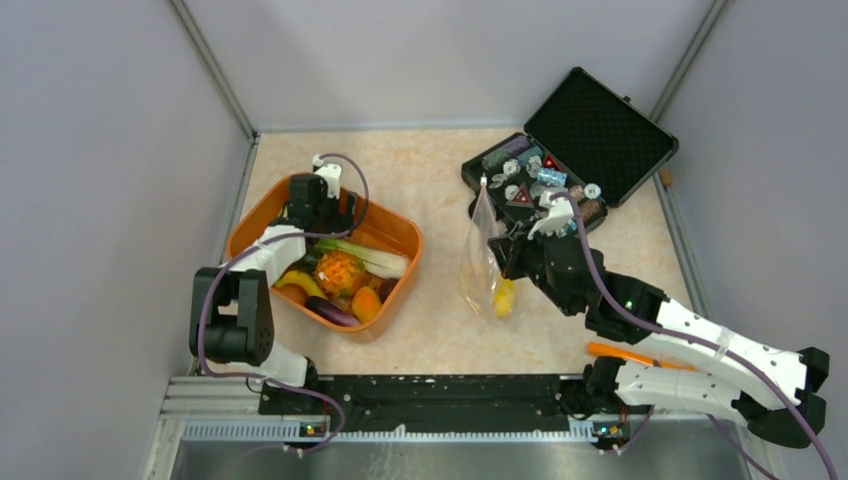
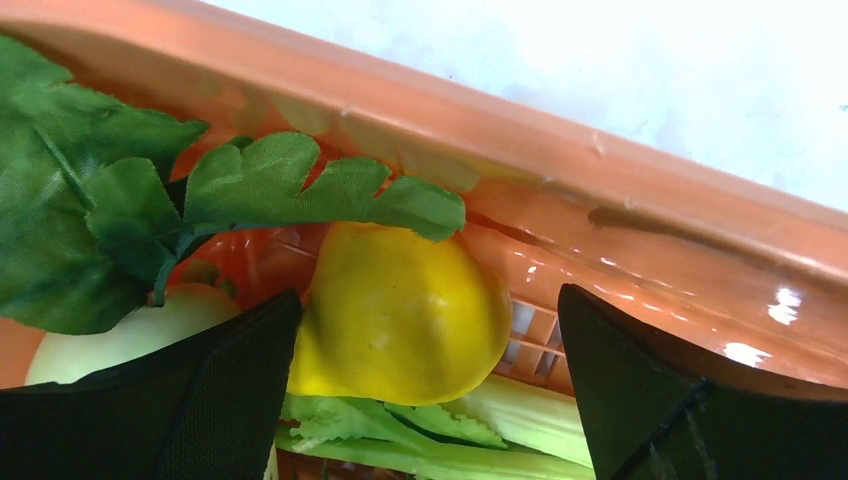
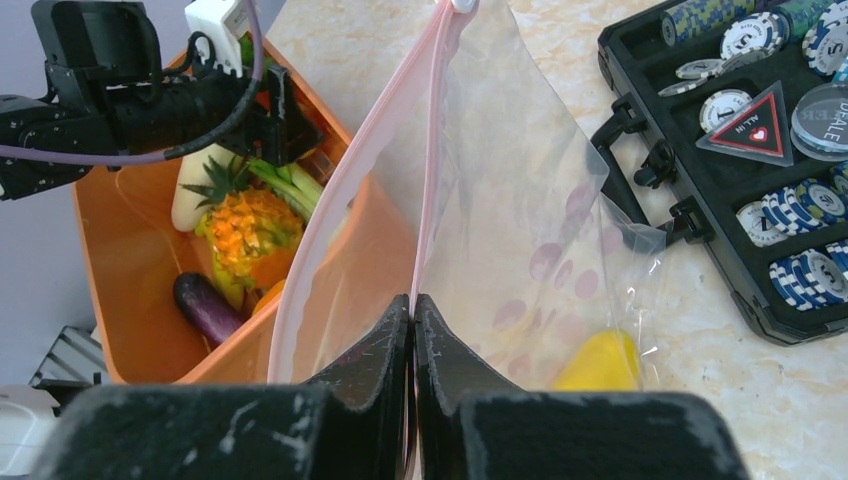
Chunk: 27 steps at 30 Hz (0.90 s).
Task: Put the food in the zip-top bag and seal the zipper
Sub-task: Pick up the fake fruit from the bin.
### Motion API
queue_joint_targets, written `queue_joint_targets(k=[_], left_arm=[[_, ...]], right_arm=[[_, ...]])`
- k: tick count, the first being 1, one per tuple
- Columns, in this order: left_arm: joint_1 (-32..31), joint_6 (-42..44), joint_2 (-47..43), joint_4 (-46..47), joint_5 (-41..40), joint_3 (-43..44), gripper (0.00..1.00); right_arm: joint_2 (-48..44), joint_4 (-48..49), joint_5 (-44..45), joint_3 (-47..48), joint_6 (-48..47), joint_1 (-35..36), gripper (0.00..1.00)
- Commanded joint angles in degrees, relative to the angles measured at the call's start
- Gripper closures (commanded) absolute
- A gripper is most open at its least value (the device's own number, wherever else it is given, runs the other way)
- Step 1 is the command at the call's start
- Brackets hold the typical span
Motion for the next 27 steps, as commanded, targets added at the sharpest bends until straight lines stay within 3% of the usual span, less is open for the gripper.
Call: queue_joint_targets(k=[1, 11, 16, 22, 27], left_arm=[[0.3, 5.7, 1.8, -3.2, -2.3, 3.8, 0.04], [-2.1, 13.6, 2.2, -0.9, -10.4, 1.1, 0.08], [-2.6, 13.3, 2.5, 1.8, -11.4, 0.1, 0.36], [-4.8, 13.8, 0.1, 1.7, -15.7, -0.2, 0.63], [-6.7, 12.1, -6.7, -1.6, -11.8, 0.7, 0.83]], right_arm=[[-0.1, 1.5, -0.1, 0.0, -0.2, -0.2, 0.96], [0.2, 1.3, -0.5, 0.2, -0.2, -0.3, 0.96], [-0.1, 1.1, -0.5, 0.2, -0.1, -0.2, 0.96], [-0.6, 1.1, -0.3, 0.0, 0.1, -0.2, 0.95], [-0.5, 0.9, -0.2, 0.1, -0.1, -0.2, 0.95]])
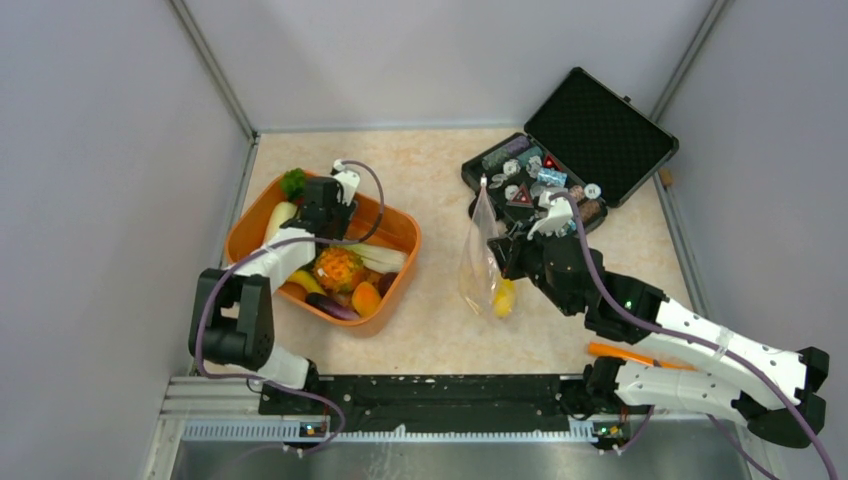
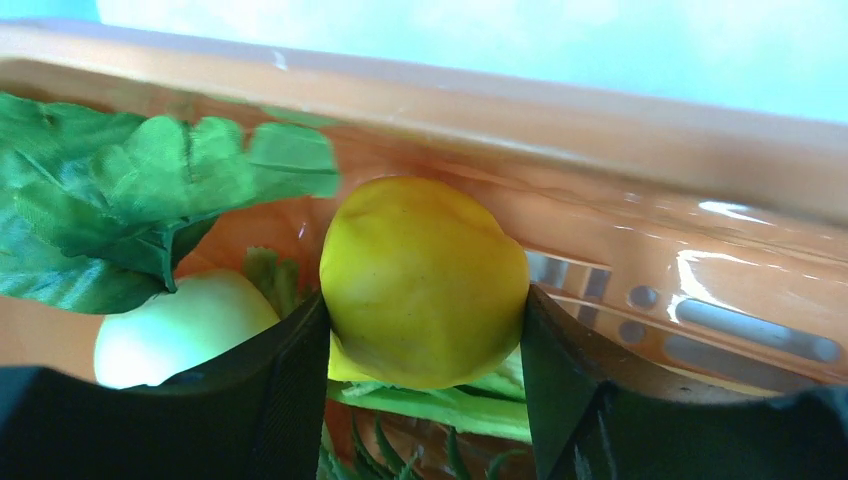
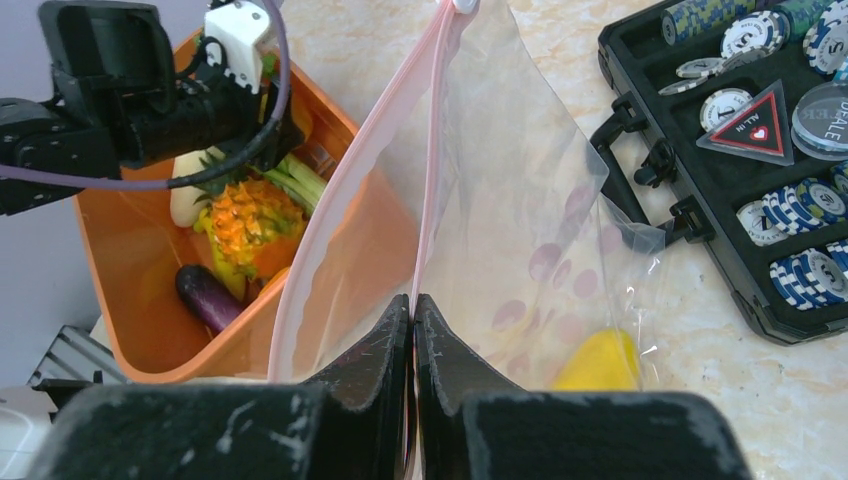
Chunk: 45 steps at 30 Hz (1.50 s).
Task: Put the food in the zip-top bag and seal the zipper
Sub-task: Pick up the fake fruit from the bin, then place the fake fruit in the zipper food storage bag.
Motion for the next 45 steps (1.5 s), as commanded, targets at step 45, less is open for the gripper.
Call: queue_joint_targets(k=[45], left_arm=[[-21.9, -71.8, -35.7, 55.7, 57.6, -11.5, 0.78]], right_arm=[[7.3, 6.7, -3.1, 0.0, 1.1, -0.2, 0.95]])
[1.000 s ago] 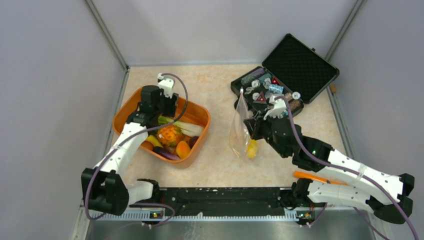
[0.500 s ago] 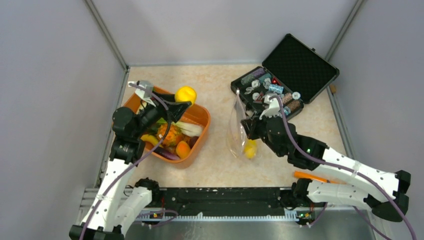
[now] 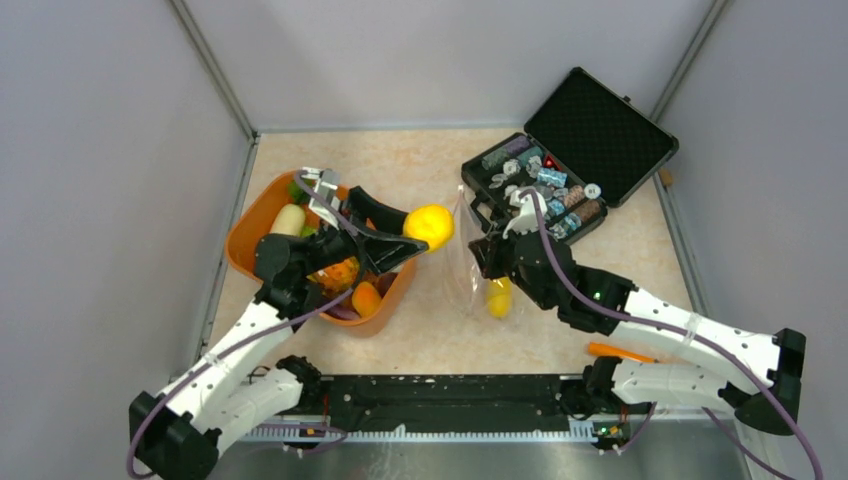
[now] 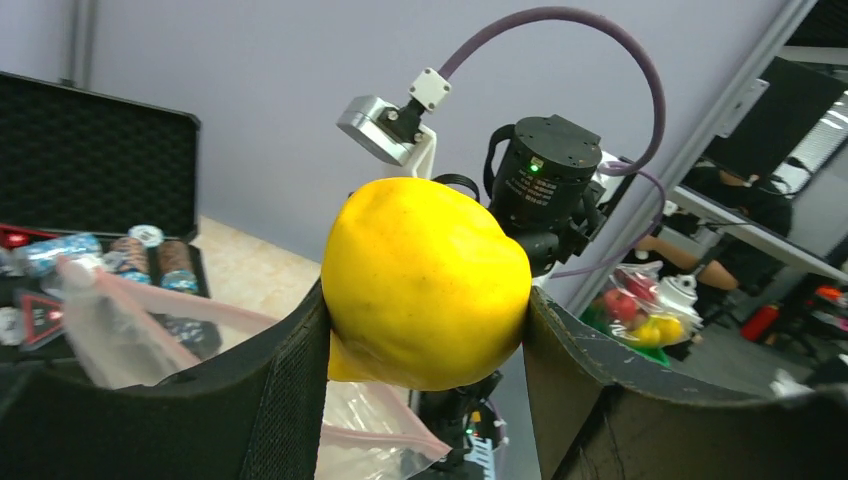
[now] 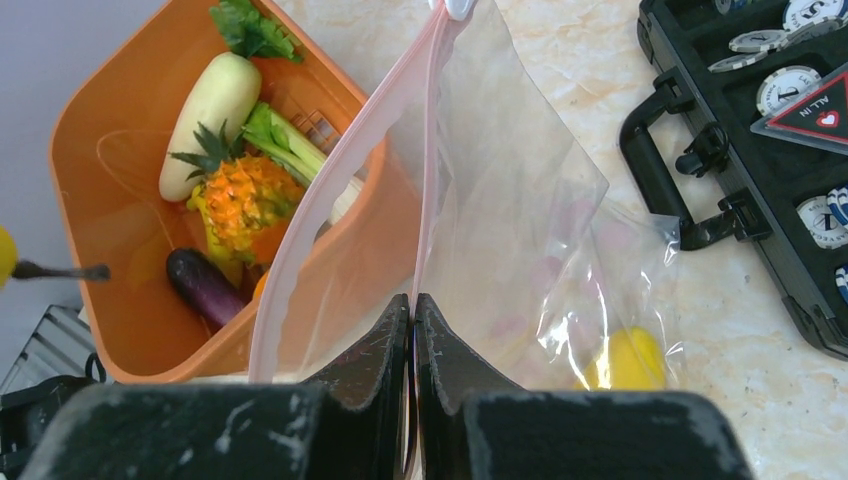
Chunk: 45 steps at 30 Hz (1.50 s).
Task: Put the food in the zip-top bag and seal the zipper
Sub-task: Place the fake fruit in the zipper food storage bag.
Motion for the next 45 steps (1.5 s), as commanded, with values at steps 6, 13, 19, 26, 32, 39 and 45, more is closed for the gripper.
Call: queue_joint_targets(k=[6, 13, 19, 26, 32, 39, 45], left_arm=[[-8.0, -3.9, 9.9, 17.1, -2.6, -1.0, 0.78], [-10.1, -0.6, 14.0, 14.9, -4.8, -1.9, 0.78], [-10.2, 5.9, 12.4, 5.1, -8.4, -2.6, 0.78], [-10.9, 16.3, 12.8, -15.6, -15.5, 1.5, 0.76], [-12.4, 22.7, 13.6, -28.0, -21.6, 6.0, 0.71], [-14.3, 25.1, 13.6, -32.2, -22.6, 9.0, 0.47], [-15.1, 25.6, 13.5, -34.5, -24.0, 10.3, 0.34]], right_arm=[[-0.5, 2.4, -0.2, 0.1, 0.8, -0.2, 0.95], [-1.5, 2.4, 0.0, 0.2, 0.7, -0.2, 0.95], [-2.7, 1.2, 1.5, 0.7, 0.5, -0.2, 0.95], [-4.2, 2.6, 0.6, 0.4, 0.8, -0.2, 0.96], [-5.3, 2.1, 1.1, 0.3, 0.9, -0.3, 0.95], [-3.6, 2.7, -1.2, 1.3, -0.3, -0.2, 0.95], [-2.8, 2.1, -1.0, 1.8, -0.3, -0.2, 0.96]])
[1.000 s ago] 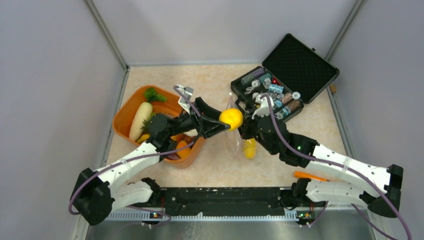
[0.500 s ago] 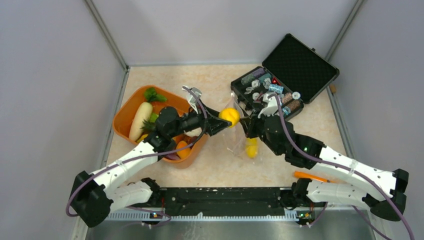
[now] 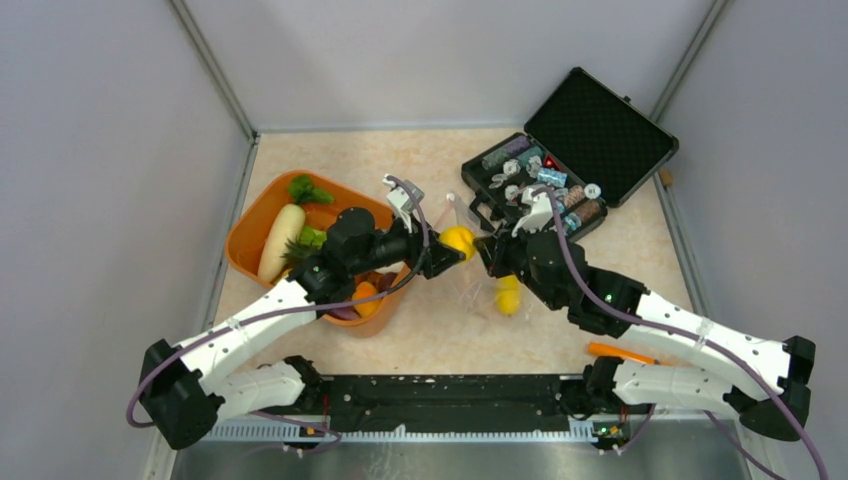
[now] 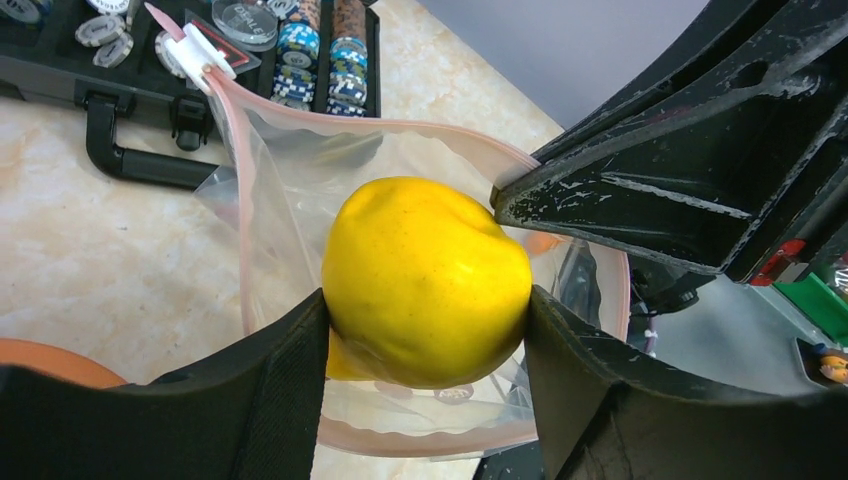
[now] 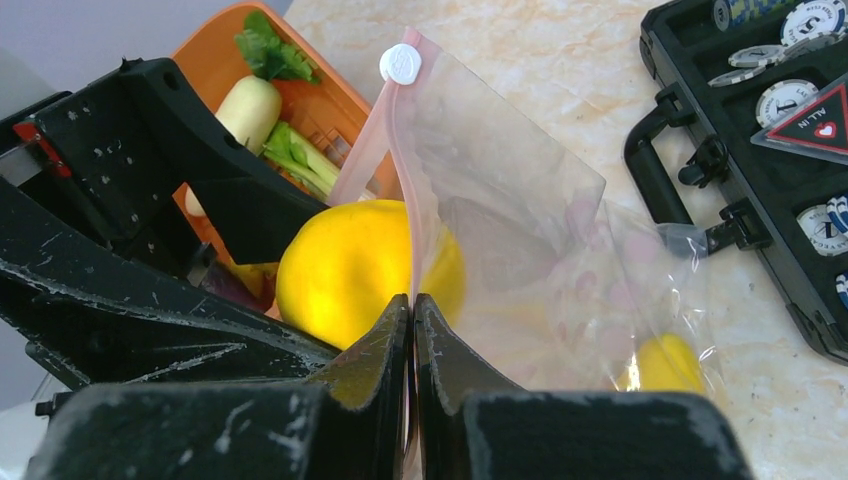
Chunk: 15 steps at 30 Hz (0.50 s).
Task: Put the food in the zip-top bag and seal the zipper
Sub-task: Place the fake fruit in the zipper food storage bag.
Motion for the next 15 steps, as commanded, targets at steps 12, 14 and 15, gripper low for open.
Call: queue_joint_targets(k=[12, 14, 15], left_arm=[[-0.5, 3.9, -3.2, -8.6, -4.3, 6.7, 0.10], [-0.5, 3.9, -4.0, -10.3, -4.9, 7.6, 0.10], [-0.5, 3.9, -4.6, -11.0, -5.6, 7.8, 0.10]], right_arm=[[-0.2, -0.8, 0.6, 3.8, -3.2, 0.0, 0.96], [-0.6, -1.0, 1.0, 3.7, -3.3, 0.0, 0.96], [-0.9, -1.2, 1.8, 3.8, -3.3, 0.0, 0.96]])
